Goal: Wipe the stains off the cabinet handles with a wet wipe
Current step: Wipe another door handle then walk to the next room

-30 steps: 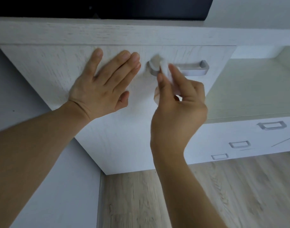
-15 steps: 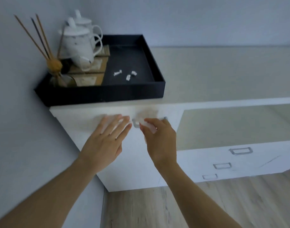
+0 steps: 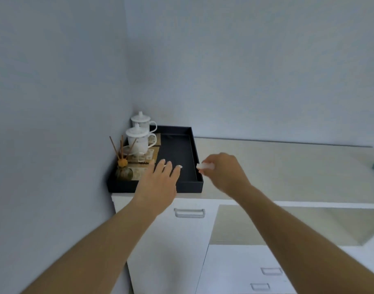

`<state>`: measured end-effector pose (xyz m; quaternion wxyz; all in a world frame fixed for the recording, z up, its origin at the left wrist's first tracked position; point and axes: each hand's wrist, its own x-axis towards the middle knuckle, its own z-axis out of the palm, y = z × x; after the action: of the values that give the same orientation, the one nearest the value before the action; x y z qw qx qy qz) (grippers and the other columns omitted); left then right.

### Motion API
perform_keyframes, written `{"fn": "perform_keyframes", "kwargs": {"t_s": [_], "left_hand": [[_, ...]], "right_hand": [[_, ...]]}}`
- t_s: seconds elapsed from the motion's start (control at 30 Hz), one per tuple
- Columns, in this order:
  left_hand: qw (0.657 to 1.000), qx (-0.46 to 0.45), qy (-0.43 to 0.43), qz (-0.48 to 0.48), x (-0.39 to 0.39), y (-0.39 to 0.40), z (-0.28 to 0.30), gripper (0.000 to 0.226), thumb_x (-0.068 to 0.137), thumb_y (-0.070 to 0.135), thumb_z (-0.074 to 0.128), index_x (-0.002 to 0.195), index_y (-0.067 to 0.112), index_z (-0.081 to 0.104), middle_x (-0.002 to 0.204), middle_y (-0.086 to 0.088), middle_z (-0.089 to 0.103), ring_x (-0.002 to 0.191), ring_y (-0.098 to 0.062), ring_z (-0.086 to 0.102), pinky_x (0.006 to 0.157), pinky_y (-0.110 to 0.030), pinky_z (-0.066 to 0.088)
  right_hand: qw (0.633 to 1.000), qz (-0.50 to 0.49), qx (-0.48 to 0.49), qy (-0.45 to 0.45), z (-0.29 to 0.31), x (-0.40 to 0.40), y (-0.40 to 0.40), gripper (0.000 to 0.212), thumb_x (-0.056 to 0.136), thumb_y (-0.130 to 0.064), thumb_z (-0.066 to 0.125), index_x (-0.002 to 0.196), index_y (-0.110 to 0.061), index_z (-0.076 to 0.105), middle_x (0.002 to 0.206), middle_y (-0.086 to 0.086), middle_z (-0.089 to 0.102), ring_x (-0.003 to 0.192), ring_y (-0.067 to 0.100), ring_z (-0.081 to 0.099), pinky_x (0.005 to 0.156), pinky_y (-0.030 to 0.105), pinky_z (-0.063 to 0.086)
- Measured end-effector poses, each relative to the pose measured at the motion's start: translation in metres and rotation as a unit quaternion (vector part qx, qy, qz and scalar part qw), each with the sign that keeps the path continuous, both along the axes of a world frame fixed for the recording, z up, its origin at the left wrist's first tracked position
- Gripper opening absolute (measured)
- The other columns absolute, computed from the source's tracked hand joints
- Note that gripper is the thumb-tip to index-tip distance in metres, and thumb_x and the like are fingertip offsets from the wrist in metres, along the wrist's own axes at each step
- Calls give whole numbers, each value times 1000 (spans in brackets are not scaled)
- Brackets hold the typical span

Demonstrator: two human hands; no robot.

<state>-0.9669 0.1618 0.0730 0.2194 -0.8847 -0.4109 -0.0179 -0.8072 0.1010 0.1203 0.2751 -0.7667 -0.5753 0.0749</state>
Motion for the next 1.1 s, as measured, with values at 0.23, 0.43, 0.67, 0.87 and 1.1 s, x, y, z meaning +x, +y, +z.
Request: {"fn": "perform_keyframes", "kwargs": {"t_s": [0.23, 0.43, 0.67, 0.87, 1.1], "left_hand": [[997, 27, 18, 65, -15, -21, 64, 55, 100, 37, 33, 147, 15, 16, 143, -8, 36, 133, -27, 31, 114, -45, 19], [985, 56, 7, 162, -9, -53, 85, 56, 102, 36, 28, 150, 14, 7, 153, -11, 23, 141, -30, 19, 116, -46, 14], [952, 49, -29, 302, 13, -114, 104, 60, 103, 37, 23, 151, 17, -6, 159, -8, 2, 145, -29, 4, 117, -46, 6], [910, 45, -2, 411, -7, -188, 108, 64, 103, 39, 25, 150, 16, -11, 158, -9, 0, 145, -29, 1, 117, -46, 3], [860, 67, 16, 505, -42, -279, 122, 64, 102, 39, 26, 150, 15, -7, 158, -10, 3, 145, -30, 2, 117, -46, 4]], "right_hand": [[992, 74, 30, -94, 65, -3, 2, 18, 90, -20, 59, 107, -16, 66, 100, 3, 55, 94, 25, 58, 71, 30, 42], [974, 169, 36, -149, 89, 13, 4, 20, 92, -18, 57, 109, -14, 65, 109, 6, 55, 98, 26, 57, 79, 33, 46], [932, 307, 86, -170, 107, 6, -15, 19, 91, -12, 55, 105, -12, 67, 102, 6, 57, 98, 27, 58, 71, 29, 43], [878, 431, 117, -171, 114, -37, -61, 17, 93, -18, 55, 102, -9, 67, 104, 9, 58, 91, 28, 59, 78, 39, 52], [832, 521, 144, -127, 119, -93, -128, 18, 94, -24, 55, 97, -11, 67, 101, 6, 56, 87, 27, 60, 74, 34, 51]]}}
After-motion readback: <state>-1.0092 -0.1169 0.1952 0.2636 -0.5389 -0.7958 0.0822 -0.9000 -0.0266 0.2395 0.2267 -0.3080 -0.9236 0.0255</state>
